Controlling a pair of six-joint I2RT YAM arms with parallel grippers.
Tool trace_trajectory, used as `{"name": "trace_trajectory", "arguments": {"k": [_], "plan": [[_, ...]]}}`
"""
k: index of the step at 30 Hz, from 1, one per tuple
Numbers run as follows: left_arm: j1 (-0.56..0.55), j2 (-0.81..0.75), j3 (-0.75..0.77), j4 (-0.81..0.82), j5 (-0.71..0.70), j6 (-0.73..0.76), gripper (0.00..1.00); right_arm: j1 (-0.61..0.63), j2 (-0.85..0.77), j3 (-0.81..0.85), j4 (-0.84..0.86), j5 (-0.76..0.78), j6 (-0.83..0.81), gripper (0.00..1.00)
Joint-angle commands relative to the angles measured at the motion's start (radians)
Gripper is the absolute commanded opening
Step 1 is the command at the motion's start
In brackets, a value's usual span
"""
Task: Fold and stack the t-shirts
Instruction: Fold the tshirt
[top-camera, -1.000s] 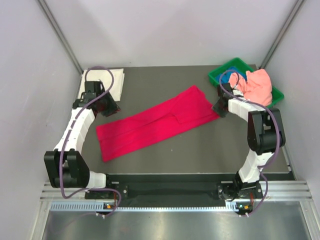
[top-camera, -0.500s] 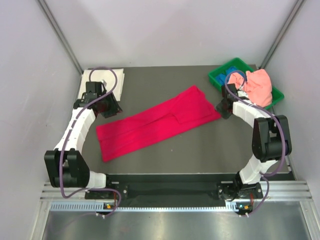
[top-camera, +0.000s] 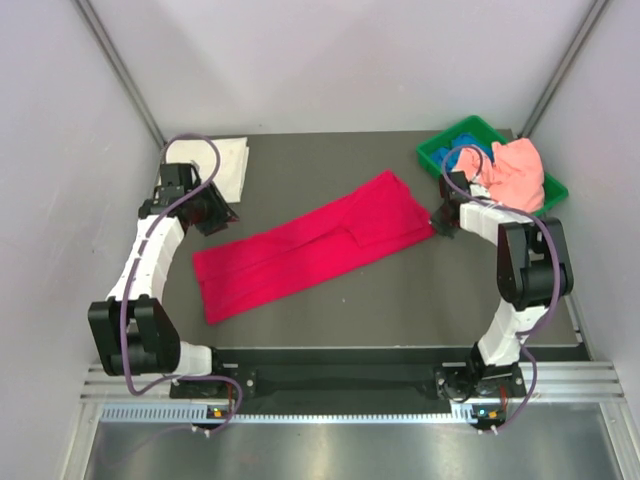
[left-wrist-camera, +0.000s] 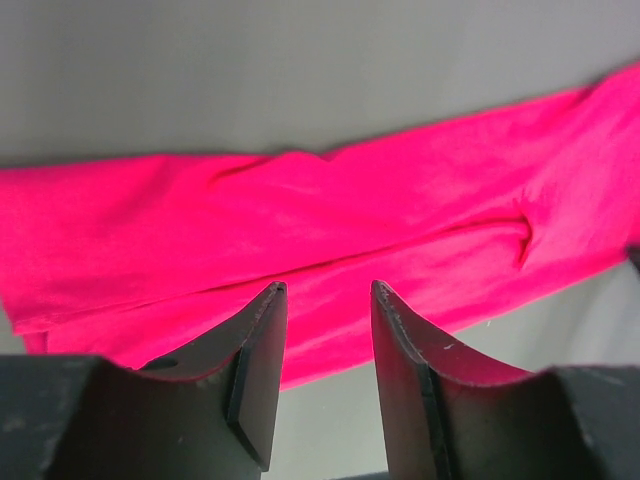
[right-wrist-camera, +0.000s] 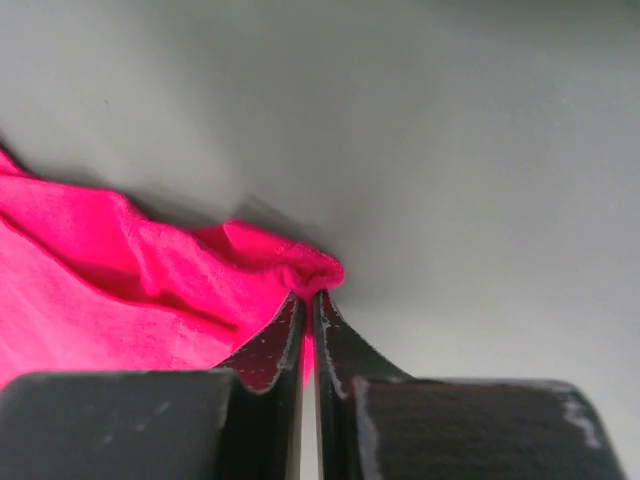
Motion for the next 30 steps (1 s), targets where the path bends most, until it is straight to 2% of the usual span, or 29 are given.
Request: {"name": "trace_trajectory", "arguments": {"k": [1,4,7,9,11,14,18,24,30], "plan": [[0.039,-0.055,-0.005,0.04,-0.021,-0.061,0.45,-0.029,0.066,0.021,0.044,0.048,-0.061,0.0],[0.047,-0.074,-0.002,0.065,-0.031,-0.061,0.45,-0.047,0.094,0.066,0.064,0.049,-0.104,0.0],[0.048,-0.051,0.009,0.097,-0.021,-0.017,0.45,-0.07,0.142,0.128,0.073,-0.019,-0.144,0.0],[0.044,-0.017,0.018,0.123,0.072,0.008,0.46,-0.078,0.186,0.202,0.046,-0.049,-0.158,0.0],[0.036,0.061,0.044,0.101,0.103,0.028,0.43,-0.076,0.224,0.248,0.047,-0.078,-0.172,0.0],[0.032,0.121,0.089,0.042,0.044,0.013,0.42,-0.072,0.281,0.325,0.061,-0.156,-0.19,0.0],[0.036,0.107,0.025,0.091,-0.042,-0.043,0.43,-0.052,0.352,0.432,0.064,-0.188,-0.213,0.0],[0.077,0.121,-0.06,0.165,-0.033,-0.135,0.44,-0.027,0.497,0.622,0.06,-0.25,-0.221,0.0],[0.093,0.118,-0.098,0.174,-0.119,-0.164,0.44,-0.01,0.637,0.811,0.067,-0.306,-0.201,0.0]]}}
